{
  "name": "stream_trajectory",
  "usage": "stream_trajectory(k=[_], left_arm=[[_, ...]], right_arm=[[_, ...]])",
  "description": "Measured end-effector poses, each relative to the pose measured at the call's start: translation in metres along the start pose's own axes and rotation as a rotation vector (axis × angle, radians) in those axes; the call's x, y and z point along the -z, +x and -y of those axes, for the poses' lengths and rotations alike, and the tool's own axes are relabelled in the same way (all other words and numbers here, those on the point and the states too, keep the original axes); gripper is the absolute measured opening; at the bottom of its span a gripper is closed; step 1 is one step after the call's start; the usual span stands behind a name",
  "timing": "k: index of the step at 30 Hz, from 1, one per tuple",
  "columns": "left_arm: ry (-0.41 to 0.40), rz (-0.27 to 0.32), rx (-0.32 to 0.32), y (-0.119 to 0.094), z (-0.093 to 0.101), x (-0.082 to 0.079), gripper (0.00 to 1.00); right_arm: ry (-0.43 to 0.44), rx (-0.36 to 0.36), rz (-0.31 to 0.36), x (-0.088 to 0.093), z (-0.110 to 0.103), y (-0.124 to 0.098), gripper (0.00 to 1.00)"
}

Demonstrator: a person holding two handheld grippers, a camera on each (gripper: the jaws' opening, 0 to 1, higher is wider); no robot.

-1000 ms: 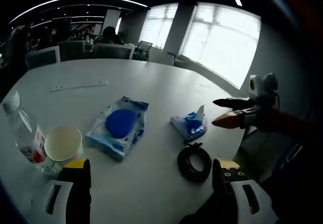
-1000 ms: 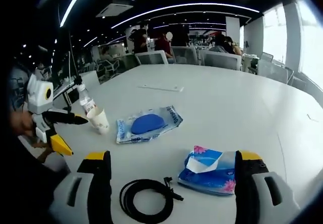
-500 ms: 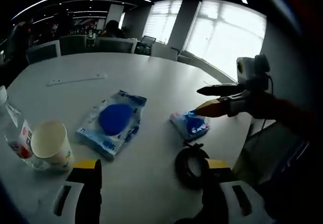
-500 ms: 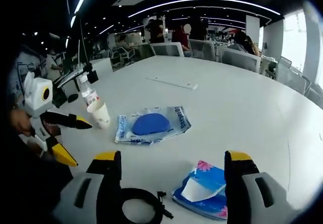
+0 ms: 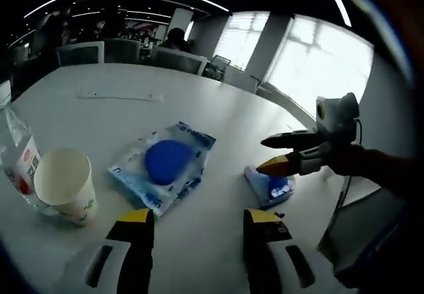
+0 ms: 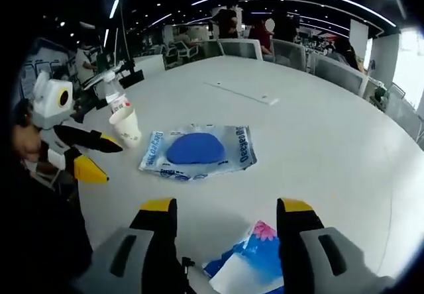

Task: Arrange the tabletop items into an orderly group along one side of the table until the central work area is clear of visible clutter.

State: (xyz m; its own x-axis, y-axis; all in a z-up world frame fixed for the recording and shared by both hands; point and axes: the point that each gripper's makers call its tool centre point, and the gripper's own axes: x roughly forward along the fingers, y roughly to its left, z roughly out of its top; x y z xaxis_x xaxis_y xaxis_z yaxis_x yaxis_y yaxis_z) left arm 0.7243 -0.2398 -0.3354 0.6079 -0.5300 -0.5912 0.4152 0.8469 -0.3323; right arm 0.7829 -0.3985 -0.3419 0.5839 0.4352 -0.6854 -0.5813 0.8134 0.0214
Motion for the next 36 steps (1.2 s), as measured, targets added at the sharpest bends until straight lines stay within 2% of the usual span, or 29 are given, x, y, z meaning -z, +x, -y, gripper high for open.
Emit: stream_trajectory(k=[4,9,10,14,20,22,24,28,31,36], left_arm=[[-0.014,-0.014,-0.017,0.007,0.001,0.000,0.47],[-0.033,-0.001,-0.034,0.016,-0.002,0.000,0.35],[-0.046,-0.013,-0.045,0.019,-0.003,0.002,0.34],[-0.069,-0.041,-0.070,0.024,-0.007,0.005,0.36],[-0.101,-0.047,-0.132,0.030,-0.015,0.007,0.34],[-0.111,-0.048,-0.181,0.030,-0.023,0.008,0.31],[-0.125,-0.024,-0.219,0.030,-0.031,0.005,0.31],[-0.155,0.007,-0.269,0.027,-0.043,0.004,0.30],[-0.256,0.027,-0.311,0.027,-0.056,0.005,0.29],[-0.250,0.015,-0.366,0.033,-0.070,0.008,0.27]], right_arm=[[-0.011,-0.021,-0.027,0.002,0.004,0.012,0.52],[-0.016,-0.035,-0.049,-0.002,0.011,0.024,0.47],[-0.015,-0.035,-0.051,-0.003,0.014,0.027,0.46],[-0.019,-0.052,-0.056,-0.009,0.016,0.033,0.43],[-0.043,-0.070,-0.067,-0.015,0.023,0.050,0.38],[-0.041,-0.083,-0.079,-0.016,0.024,0.056,0.38],[-0.047,-0.083,-0.079,-0.019,0.026,0.058,0.37],[-0.046,-0.093,-0.077,-0.027,0.031,0.068,0.33],[-0.055,-0.090,-0.076,-0.031,0.032,0.075,0.33],[-0.039,-0.095,-0.086,-0.033,0.033,0.088,0.32]])
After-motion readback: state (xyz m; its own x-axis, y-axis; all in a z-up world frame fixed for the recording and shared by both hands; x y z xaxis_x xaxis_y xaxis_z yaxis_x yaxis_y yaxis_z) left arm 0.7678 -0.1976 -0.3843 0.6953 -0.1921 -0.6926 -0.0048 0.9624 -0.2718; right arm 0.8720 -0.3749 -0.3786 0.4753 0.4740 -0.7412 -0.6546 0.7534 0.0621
